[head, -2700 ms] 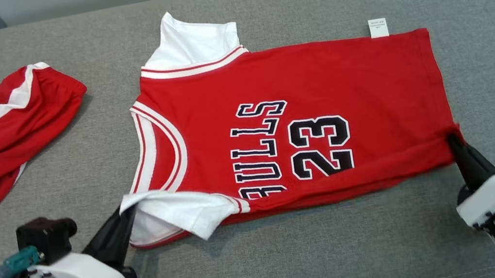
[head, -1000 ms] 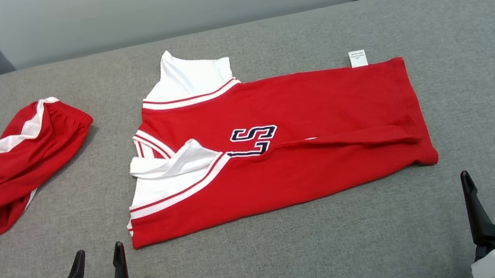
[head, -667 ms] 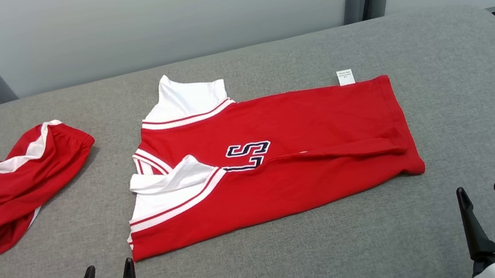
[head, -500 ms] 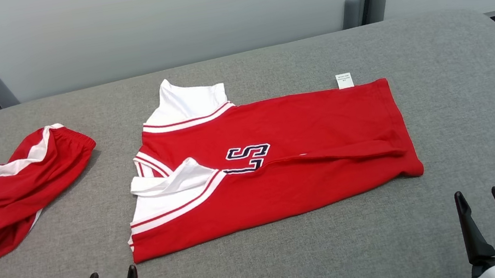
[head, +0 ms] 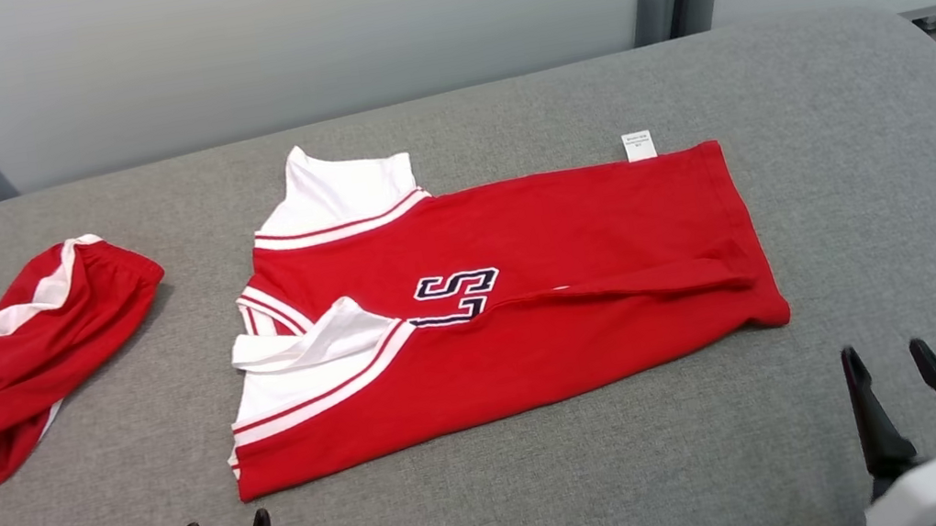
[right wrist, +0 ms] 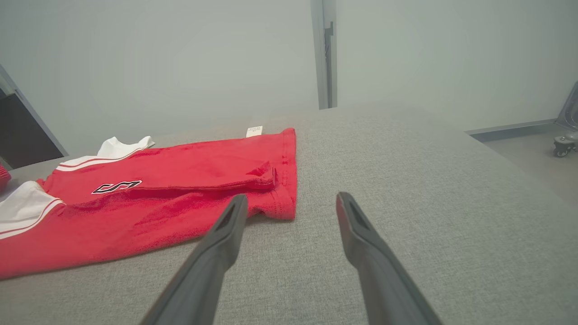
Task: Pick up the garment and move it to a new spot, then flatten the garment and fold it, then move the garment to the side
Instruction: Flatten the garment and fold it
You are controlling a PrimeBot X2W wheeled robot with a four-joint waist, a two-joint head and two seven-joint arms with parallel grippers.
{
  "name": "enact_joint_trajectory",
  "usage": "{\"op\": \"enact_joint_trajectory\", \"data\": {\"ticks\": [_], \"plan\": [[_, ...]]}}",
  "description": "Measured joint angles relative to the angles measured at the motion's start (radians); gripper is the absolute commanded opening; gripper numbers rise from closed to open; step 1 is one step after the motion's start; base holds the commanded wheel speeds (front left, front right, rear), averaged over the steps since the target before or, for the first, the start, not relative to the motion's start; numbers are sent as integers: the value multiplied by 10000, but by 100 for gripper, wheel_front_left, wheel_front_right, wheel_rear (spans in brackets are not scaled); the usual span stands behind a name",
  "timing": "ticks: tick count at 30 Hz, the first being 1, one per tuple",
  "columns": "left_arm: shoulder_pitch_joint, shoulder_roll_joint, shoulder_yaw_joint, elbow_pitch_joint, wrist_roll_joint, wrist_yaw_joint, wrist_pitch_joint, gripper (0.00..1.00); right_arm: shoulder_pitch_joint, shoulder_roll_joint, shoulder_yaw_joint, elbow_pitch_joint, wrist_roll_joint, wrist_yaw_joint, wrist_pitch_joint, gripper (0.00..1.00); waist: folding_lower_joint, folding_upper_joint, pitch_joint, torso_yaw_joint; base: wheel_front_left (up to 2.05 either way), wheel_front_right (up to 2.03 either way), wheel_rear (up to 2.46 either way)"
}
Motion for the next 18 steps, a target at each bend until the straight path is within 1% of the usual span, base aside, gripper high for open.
{"op": "enact_joint_trajectory", "data": {"ticks": [3,8,11,18], "plan": [[-610,-50,-36,663,-336,-401,336,100,-975,-134,142,794,23,0,146,100,0,0,161,-108,0,0,0],[-1791,-393,-71,2199,-779,-1175,583,100,-2585,-493,644,2560,169,0,322,100,0,0,508,-207,0,0,0],[-2436,-593,-65,3244,-1078,-1657,688,100,-3442,-500,1047,3603,431,0,362,100,0,0,748,-236,0,0,0],[-3504,-947,-104,5252,-1484,-2481,869,100,-4846,-510,1636,5653,930,2,366,100,0,0,1202,-203,0,0,0]]}}
